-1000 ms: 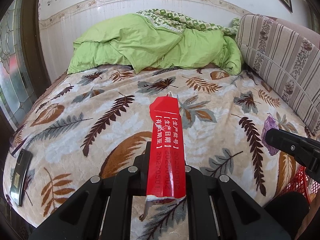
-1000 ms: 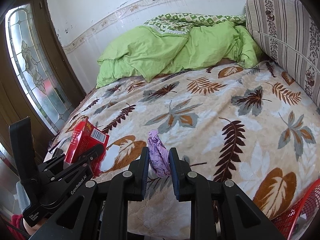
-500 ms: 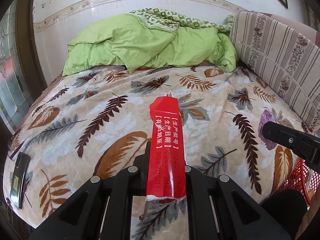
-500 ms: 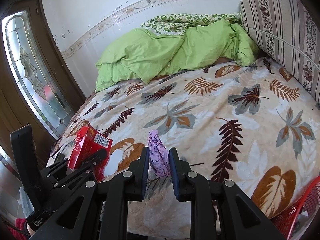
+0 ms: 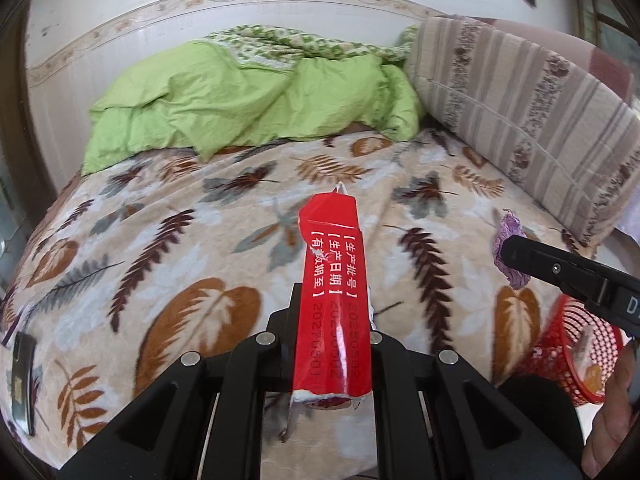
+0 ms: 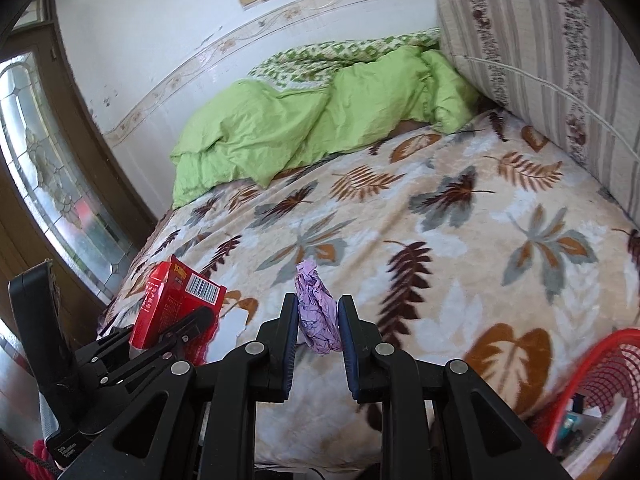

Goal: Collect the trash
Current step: 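Carry both items over the red basket and open both grippers to drop them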

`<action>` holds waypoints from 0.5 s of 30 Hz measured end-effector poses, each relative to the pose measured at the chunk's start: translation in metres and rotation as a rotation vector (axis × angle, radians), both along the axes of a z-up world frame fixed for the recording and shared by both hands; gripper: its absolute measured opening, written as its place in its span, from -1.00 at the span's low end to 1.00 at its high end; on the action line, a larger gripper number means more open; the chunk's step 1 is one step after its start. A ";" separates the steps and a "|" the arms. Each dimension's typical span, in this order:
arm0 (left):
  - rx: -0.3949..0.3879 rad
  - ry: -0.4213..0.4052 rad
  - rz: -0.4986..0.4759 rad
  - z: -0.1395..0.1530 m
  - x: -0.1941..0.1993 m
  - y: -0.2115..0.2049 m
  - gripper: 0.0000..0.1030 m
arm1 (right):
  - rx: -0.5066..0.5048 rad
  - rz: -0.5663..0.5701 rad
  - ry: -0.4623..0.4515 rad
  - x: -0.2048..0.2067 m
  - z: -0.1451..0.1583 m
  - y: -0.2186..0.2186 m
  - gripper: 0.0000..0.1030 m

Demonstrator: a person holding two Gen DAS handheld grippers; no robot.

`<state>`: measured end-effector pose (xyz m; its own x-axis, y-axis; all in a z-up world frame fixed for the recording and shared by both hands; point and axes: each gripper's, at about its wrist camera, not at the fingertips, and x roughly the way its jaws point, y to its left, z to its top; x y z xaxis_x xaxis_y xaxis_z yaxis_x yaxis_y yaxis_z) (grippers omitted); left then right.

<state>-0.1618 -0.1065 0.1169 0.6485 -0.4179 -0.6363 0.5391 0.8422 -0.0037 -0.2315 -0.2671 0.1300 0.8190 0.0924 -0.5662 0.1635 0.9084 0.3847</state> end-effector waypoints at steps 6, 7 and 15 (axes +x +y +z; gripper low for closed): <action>-0.039 0.035 -0.249 0.014 -0.038 -0.055 -0.78 | 0.010 -0.172 0.005 -0.067 0.006 -0.062 -0.59; -0.040 0.038 -0.289 0.016 -0.045 -0.066 -0.78 | 0.015 -0.213 0.009 -0.082 0.005 -0.075 -0.59; -0.044 0.156 -0.569 0.013 -0.097 -0.164 -0.78 | 0.067 -0.505 0.058 -0.171 -0.007 -0.159 -0.59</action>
